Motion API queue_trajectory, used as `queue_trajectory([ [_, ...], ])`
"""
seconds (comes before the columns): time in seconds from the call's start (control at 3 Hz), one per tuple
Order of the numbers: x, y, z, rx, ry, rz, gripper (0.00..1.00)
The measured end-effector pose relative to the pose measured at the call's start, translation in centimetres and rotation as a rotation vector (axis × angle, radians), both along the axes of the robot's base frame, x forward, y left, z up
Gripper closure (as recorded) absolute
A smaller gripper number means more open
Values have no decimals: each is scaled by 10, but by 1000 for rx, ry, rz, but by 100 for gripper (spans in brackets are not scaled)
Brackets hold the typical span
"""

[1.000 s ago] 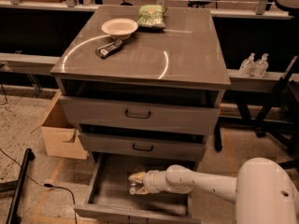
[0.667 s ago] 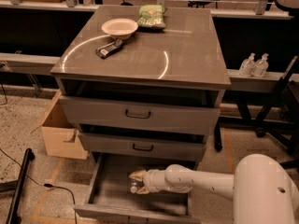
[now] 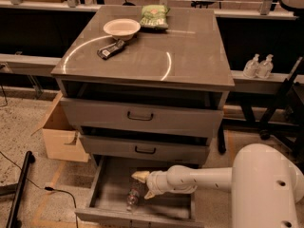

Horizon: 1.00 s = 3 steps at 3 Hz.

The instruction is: Place water bottle into bottom drawer

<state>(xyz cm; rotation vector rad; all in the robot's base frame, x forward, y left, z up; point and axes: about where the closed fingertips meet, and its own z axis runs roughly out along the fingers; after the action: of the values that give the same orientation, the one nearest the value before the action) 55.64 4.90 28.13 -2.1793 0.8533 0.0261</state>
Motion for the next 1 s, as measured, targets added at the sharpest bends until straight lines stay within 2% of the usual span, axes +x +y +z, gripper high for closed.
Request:
queue_trajectory([
  [0.33, -7, -19, 16, -77, -31, 11, 55],
  [0.67, -26, -28, 39, -87, -87, 95, 78],
  [1.0, -82, -16, 75, 11, -174, 247, 100],
])
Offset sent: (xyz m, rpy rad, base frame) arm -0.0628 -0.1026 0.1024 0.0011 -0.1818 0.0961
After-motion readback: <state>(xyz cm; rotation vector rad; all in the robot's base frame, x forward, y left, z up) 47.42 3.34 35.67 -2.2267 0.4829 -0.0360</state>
